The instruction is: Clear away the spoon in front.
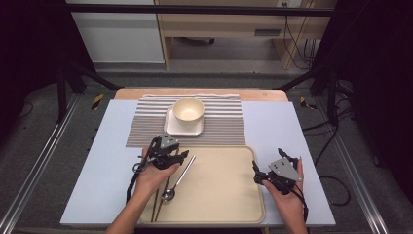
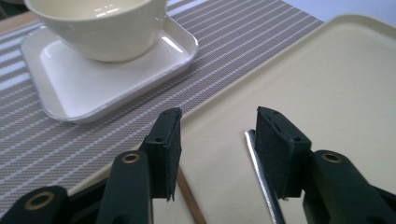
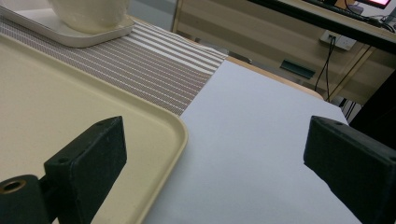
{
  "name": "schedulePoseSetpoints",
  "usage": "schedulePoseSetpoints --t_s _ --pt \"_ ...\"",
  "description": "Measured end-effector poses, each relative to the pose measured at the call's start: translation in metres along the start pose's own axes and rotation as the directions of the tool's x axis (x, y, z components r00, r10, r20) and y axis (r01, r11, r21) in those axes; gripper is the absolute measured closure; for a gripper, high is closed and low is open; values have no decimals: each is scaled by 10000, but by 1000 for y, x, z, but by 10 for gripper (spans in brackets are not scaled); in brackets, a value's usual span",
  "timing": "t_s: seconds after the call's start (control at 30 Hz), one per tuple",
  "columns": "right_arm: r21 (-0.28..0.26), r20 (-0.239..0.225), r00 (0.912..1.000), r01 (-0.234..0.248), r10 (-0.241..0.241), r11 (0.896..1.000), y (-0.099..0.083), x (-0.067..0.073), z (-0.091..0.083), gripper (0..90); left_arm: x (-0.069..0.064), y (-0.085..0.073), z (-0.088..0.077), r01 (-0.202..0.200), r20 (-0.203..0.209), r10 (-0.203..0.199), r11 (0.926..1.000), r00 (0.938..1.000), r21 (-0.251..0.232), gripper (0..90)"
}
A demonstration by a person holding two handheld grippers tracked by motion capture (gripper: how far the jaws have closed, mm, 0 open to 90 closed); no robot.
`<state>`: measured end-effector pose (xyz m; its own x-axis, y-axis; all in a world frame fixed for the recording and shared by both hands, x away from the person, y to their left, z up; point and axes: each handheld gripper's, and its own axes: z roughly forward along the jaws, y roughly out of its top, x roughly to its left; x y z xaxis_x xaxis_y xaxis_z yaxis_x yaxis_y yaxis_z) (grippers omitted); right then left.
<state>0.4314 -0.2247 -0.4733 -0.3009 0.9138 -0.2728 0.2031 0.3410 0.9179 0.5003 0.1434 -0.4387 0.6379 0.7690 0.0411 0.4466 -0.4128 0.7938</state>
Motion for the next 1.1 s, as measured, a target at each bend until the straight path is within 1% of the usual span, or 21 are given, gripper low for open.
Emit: schedulePoseSetpoints --t_s 0.13,0.27,0.3,0.43,0.47,0.57,0.63,0.73,0.8,0.87,0.93,1.1 --pt "-46 -36 10000 51 -51 10000 1 1 0 61 11 5 2 -54 -240 52 9999 9997 -96 452" --pt "-38 -95 9999 103 -103 9999 1 2 0 61 21 9 5 -11 -443 2 9998 9990 -207 422" --pt "-28 -104 9999 120 -121 9999 1 3 0 61 25 10 6 33 -511 -49 9995 9987 -311 418" --pt "-32 -140 9998 167 -167 9999 2 4 0 58 34 15 11 8 -643 -28 9995 9979 -310 382" --pt "-42 -150 9998 158 -159 9999 2 4 0 58 37 17 13 55 -668 -80 9993 9977 -376 374" --pt "-25 -161 9997 194 -195 9998 2 4 0 57 43 23 19 164 -657 -205 9979 9976 -634 343" --pt "-58 -159 9997 180 -180 9998 2 4 0 56 46 26 22 148 -735 -206 9969 9971 -779 328" --pt "-89 -141 9998 157 -158 9998 2 4 0 56 53 32 27 270 -825 -353 9946 9960 -1004 301" --pt "-96 -140 9998 165 -167 9998 2 4 0 55 57 35 30 330 -907 -429 9937 9950 -1076 292" --pt "-90 -151 9998 147 -149 9999 2 4 0 55 60 38 32 390 -947 -490 9937 9943 -1047 272" --pt "-96 -152 9998 148 -149 9998 2 4 0 55 64 42 34 463 -985 -581 9919 9934 -1179 269" --pt "-137 -150 9999 76 -78 9999 3 4 0 55 69 53 40 403 -1144 -550 9911 9919 -1269 261"
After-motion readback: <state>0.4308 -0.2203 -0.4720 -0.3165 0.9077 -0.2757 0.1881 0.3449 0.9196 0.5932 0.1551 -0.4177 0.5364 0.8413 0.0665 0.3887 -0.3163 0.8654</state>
